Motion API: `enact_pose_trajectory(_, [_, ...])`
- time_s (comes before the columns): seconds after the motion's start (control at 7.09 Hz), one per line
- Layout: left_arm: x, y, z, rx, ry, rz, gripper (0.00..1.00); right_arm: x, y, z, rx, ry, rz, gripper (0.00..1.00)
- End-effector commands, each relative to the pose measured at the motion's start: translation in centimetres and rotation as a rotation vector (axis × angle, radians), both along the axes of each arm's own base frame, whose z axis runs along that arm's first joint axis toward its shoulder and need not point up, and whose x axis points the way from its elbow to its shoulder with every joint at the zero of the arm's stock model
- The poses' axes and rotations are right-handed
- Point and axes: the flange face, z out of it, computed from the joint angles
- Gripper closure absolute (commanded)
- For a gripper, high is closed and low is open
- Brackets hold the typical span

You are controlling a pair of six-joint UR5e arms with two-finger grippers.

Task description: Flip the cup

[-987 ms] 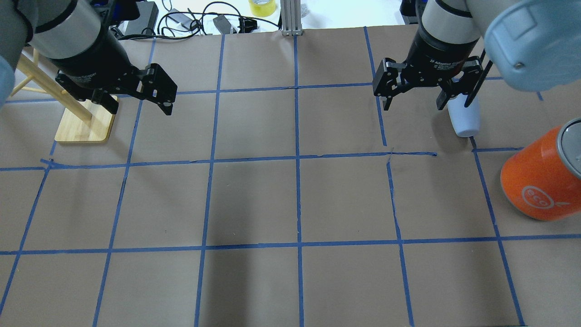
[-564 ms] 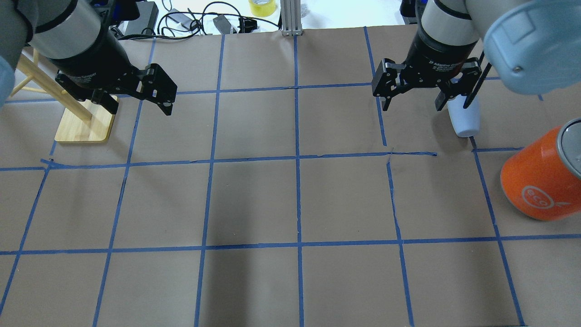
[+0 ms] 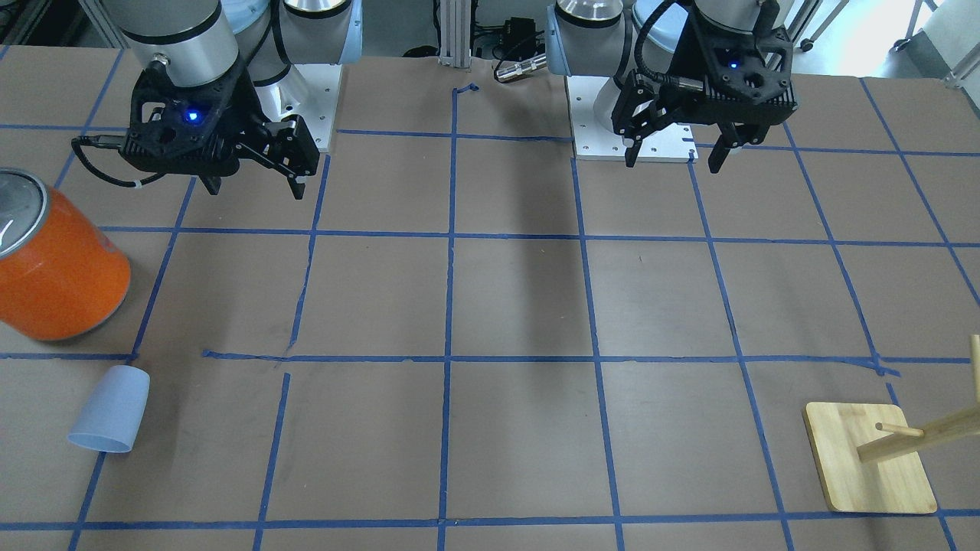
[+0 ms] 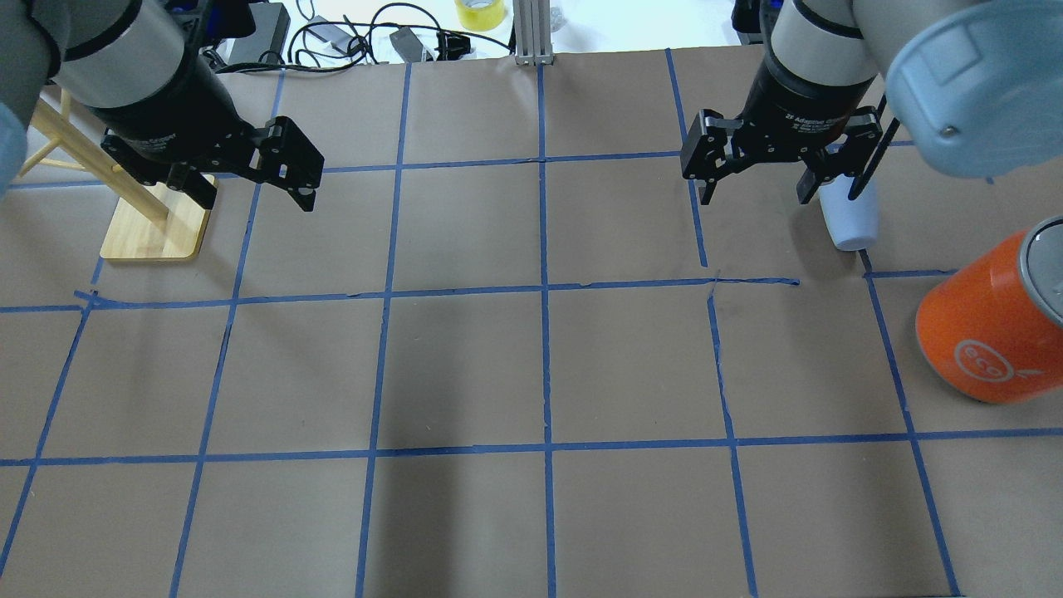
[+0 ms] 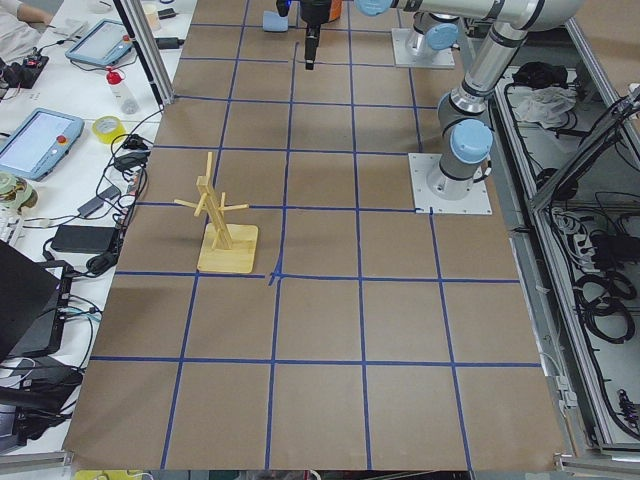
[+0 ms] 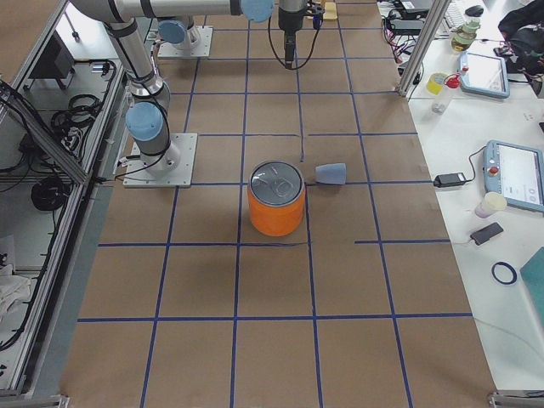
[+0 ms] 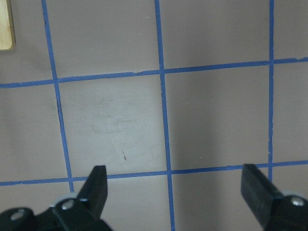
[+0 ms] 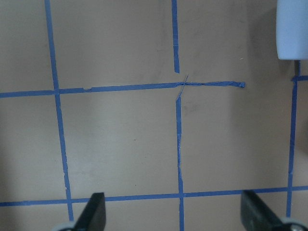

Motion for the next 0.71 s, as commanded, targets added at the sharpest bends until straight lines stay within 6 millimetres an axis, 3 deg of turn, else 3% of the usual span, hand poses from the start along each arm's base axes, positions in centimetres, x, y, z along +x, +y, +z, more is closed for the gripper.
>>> enact_pose_trajectory(0.0, [0.0, 0.0, 0.0, 0.0, 0.0, 0.0, 0.0, -0.03, 0.01, -0.09, 0.004, 0.004, -0.001, 0.0])
enact_pose_trajectory(0.56, [0.0, 0.0, 0.0, 0.0, 0.0, 0.0, 0.0, -0.05, -0.11, 0.03, -0.008, 0.007, 0.015, 0.0])
